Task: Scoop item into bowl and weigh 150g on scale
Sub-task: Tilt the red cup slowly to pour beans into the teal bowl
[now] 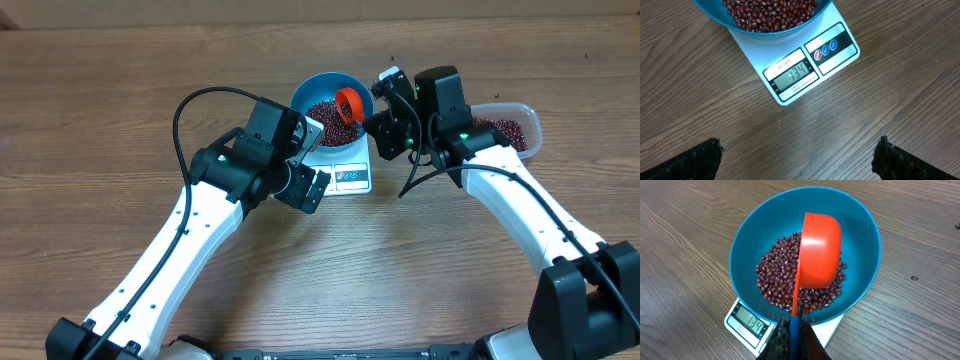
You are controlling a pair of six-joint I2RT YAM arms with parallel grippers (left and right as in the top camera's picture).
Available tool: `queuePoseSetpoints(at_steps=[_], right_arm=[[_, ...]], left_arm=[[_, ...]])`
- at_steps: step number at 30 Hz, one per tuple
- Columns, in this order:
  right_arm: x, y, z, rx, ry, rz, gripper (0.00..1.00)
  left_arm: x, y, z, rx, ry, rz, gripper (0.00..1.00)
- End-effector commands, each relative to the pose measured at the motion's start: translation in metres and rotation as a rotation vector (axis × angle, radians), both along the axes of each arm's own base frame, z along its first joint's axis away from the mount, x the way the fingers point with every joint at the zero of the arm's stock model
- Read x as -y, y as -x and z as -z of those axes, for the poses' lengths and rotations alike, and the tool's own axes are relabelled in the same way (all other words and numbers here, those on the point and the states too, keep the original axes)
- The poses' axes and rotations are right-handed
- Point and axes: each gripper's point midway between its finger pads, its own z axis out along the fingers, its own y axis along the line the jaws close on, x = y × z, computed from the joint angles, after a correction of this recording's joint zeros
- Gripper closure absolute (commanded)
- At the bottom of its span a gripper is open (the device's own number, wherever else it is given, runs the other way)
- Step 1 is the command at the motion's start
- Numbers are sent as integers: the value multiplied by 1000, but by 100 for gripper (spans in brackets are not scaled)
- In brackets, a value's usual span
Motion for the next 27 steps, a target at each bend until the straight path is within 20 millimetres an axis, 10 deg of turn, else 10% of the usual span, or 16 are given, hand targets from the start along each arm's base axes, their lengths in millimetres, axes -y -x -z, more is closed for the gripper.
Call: queuePoseSetpoints(at_steps=[1, 27], right_arm=[[-1, -5, -11, 24, -9, 5, 96], [1, 2, -5, 35, 42, -59, 96]], left_arm=[[0, 0, -10, 24, 17, 6, 0], [0, 0, -10, 24, 17, 6, 0]])
